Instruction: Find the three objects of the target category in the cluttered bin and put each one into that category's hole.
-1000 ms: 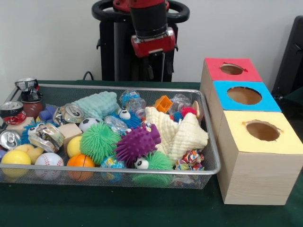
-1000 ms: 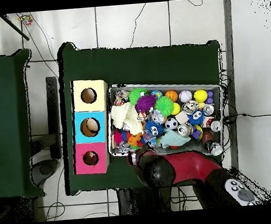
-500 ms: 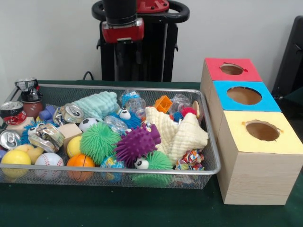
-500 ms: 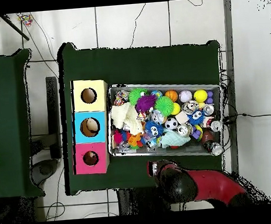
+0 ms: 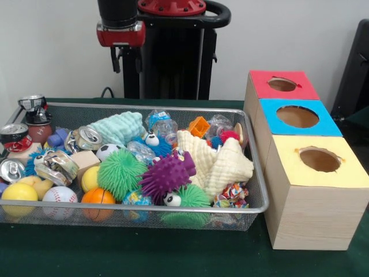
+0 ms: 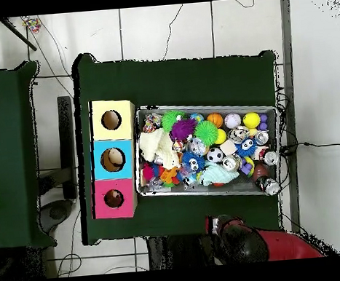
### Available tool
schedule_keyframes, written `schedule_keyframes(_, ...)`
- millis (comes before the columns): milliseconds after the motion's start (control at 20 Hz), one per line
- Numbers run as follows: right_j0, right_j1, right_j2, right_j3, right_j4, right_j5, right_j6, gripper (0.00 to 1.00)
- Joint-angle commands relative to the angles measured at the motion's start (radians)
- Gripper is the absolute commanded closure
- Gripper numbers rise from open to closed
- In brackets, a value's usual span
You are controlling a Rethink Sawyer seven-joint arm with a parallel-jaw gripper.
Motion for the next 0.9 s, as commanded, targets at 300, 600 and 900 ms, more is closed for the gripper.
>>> schedule_keyframes(300,-0.024,0.259,0.036,-0.251,-0.102,-0.094,0.026,0.00)
schedule_keyframes(600,-0.042,0.272,0.090,-0.346,-0.041,0.004,-0.007,0.00)
schedule_keyframes(900,-0.102,0.310,0.175,-0.439,-0.024,0.078,-0.077,0.00)
